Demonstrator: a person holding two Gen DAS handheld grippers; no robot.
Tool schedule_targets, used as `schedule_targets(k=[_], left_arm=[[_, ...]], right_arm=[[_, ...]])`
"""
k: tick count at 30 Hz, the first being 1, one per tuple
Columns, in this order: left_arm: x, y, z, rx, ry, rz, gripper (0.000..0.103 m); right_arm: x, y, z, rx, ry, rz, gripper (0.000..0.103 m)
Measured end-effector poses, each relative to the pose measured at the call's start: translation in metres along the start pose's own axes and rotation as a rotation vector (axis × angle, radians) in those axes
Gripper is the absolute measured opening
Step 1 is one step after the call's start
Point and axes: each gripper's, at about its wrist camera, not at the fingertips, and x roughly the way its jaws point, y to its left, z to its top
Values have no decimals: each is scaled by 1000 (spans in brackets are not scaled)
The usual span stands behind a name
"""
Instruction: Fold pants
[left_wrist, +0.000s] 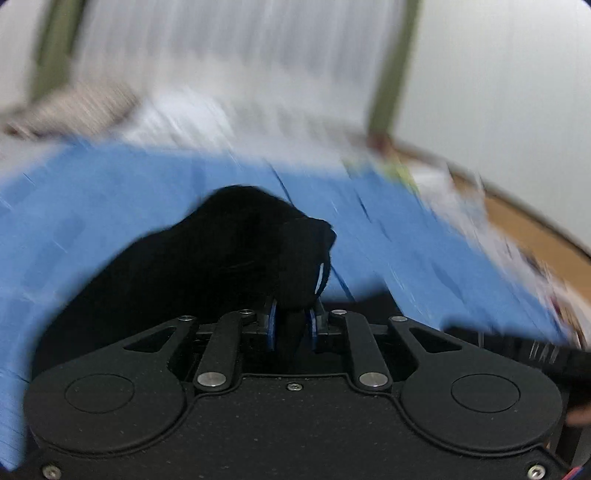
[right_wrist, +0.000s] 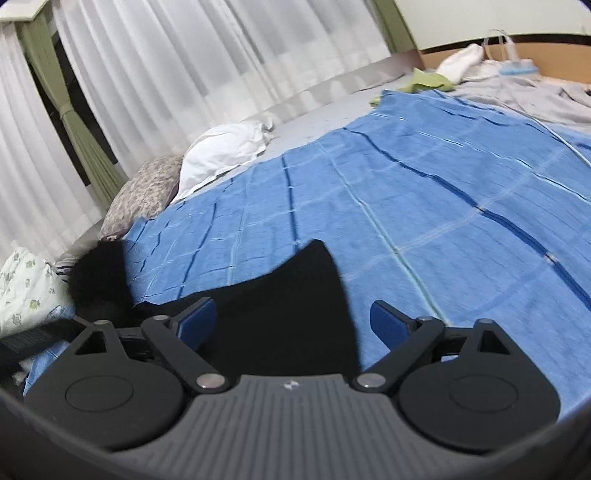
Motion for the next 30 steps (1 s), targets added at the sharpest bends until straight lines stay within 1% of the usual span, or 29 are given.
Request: schedule_targets(k=[1,2,3,4,5,6,7,9,11,12,13,14,15,16,18,19,21,22,23,24,25,26,27,28,30], left_arm=[[15,-10,-8,12,79,-20,22],[24,-16,-16,13,139,-35,25],[27,-20,-24,8,172,-62,33],[23,-22,-30,4,174,-96,41],[14,-23,-35,11,152,-120,45],[6,-25,-38,24,133,-124,55],[-4,-23,-39,40,117,-122,60],[-24,-15,-37,62,92,-114,60],[-43,-2,-35,58,51,-106,62],[-55,8,-32,50,21,-85,65],[-65,17,-33,45,-13,-38,66],[-73,25,-34,45,-40,25,66],[-78,33,-36,49,-67,106,66],[-79,40,-39,48,-83,184,65],[-76,54,-43,48,-75,307,62],[-72,62,-47,46,-61,352,60],[-65,77,-53,22,-22,399,59],[-60,82,-55,4,5,401,58],[-52,87,-58,-16,36,397,58],[-50,90,-63,-34,55,394,58],[-50,92,-65,-49,53,386,58],[-53,92,-64,-58,48,367,58],[-54,90,-63,-57,46,358,58],[-55,88,-62,-49,41,352,56],[-61,81,-65,-18,27,342,56]], right_arm=[[-2,-4,-3,2,0,0,95],[-4,-7,-5,4,2,1,95],[-7,-10,-9,10,5,4,95],[-9,-11,-11,17,8,11,95],[-10,-12,-15,24,10,25,95],[-10,-10,-19,29,13,46,95],[-11,-9,-21,28,16,60,95],[-7,2,-30,3,24,75,95],[-1,16,-39,-53,40,75,95],[3,23,-43,-77,49,63,95],[6,30,-47,-100,56,45,95],[9,38,-52,-122,56,22,95],[11,46,-57,-147,53,7,95],[14,53,-61,-169,50,7,95],[17,63,-65,-185,52,23,95],[19,67,-66,-188,55,32,95],[32,74,-64,-177,68,22,94],[38,76,-64,-166,80,13,94],[46,76,-64,-148,87,4,91],[51,76,-63,-142,81,-5,79],[53,78,-63,-158,68,-14,69],[49,78,-63,-168,53,-15,46],[43,78,-61,-171,22,-15,29],[36,79,-58,-189,-7,-29,25],[16,80,-57,-232,-76,-70,21]])
